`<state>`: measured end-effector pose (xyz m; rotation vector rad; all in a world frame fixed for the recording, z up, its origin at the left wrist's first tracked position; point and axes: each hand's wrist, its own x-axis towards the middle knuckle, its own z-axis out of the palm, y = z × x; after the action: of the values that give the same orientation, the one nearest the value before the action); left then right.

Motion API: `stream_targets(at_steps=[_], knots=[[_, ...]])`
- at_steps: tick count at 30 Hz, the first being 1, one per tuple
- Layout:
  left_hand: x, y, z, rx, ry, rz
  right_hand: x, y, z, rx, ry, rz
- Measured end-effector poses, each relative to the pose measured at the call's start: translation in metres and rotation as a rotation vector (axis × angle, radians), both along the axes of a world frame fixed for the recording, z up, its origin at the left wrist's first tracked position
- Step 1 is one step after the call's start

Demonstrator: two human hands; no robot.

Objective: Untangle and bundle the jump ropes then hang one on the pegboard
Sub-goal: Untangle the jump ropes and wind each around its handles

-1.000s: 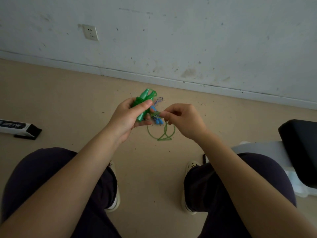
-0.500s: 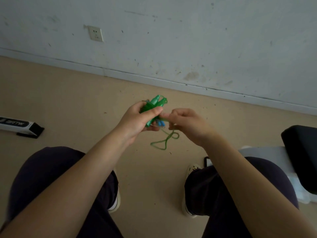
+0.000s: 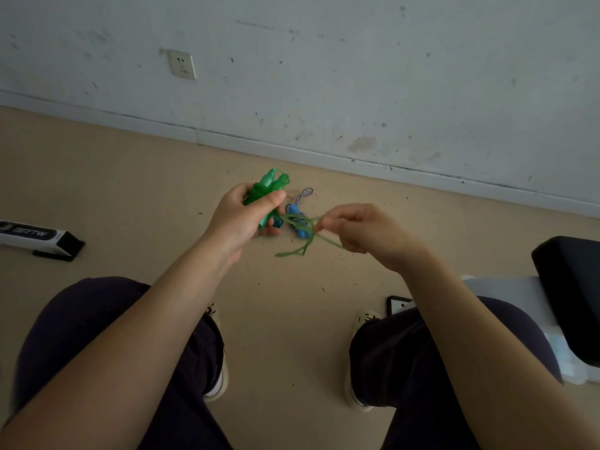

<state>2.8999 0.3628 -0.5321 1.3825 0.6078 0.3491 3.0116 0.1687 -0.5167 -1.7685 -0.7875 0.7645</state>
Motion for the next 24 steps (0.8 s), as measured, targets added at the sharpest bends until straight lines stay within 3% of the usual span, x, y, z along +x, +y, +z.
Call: stream_targets(at_steps=[3,5,10,15,20,24], knots=[[-0.001,0.012,0.0,0.016,0.038,0.087,0.012,-0.009,0.015,0.429,0.458,-0.187],[-0.001,0.013,0.001,-0.027,0.006,0.09,0.02,-0.014,0.018,0.502,0.619,-0.235],[-0.003,0.006,0.001,-0.042,-0.06,0.03,0.01,-0.013,0.004,-0.015,0.134,0.01],[-0.007,0.001,0.009,-0.279,-0.209,-0.159,0.002,-0.008,-0.004,0.0,0.168,0.045],[-0.007,-0.004,0.008,-0.115,-0.121,-0.169,0.001,-0.002,-0.005,0.03,0.305,0.05],[-0.008,-0.003,0.012,-0.162,-0.166,-0.138,0.004,-0.001,-0.001,-0.031,0.217,0.088]])
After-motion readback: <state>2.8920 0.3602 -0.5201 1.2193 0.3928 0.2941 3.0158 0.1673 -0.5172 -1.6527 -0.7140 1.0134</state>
